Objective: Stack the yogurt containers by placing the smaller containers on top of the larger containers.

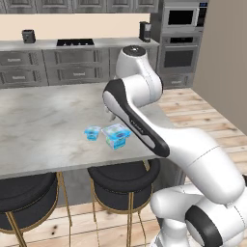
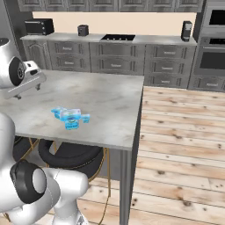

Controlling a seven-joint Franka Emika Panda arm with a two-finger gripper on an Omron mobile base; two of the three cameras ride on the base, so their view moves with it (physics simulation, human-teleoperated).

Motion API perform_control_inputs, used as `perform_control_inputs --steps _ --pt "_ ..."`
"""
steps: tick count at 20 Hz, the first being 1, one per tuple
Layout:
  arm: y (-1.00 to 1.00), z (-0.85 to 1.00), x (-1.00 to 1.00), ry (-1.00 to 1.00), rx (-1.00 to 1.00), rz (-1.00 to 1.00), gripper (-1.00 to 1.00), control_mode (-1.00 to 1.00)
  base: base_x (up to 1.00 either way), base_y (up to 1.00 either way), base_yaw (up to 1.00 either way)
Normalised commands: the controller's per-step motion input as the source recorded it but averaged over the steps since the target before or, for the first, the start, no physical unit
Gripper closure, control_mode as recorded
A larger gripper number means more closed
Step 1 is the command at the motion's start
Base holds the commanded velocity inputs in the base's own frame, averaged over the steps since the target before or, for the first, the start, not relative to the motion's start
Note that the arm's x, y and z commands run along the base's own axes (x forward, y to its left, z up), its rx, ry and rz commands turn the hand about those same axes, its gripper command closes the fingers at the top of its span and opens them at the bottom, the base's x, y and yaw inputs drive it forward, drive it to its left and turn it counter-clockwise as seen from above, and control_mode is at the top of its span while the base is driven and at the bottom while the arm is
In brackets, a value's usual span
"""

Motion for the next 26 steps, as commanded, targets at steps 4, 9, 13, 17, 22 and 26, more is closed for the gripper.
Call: perform_control_inputs --steps 4,9,13,17,22,26 --pt "0.2 -0.13 0.04 0.0 -0.01 0.09 -1.0 -1.0 0.0 0.0 0.0" --pt "0.14 -0.14 0.03 0.0 -0.06 0.04 -1.0 -1.0 0.0 0.0 0.0" --pt "0.02 -0.08 0.09 -0.01 -0.07 0.03 -1.0 -1.0 0.0 0.0 0.0" --pt "0.04 -0.15 0.07 0.0 -0.14 0.0 -1.0 -1.0 0.0 0.0 0.0" --pt "0.0 -0.16 0.18 0.0 -0.08 0.0 -1.0 -1.0 0.0 0.0 0.0" --pt "0.04 -0.12 0.24 0.0 -0.03 0.0 -1.0 -1.0 0.0 0.0 0.0"
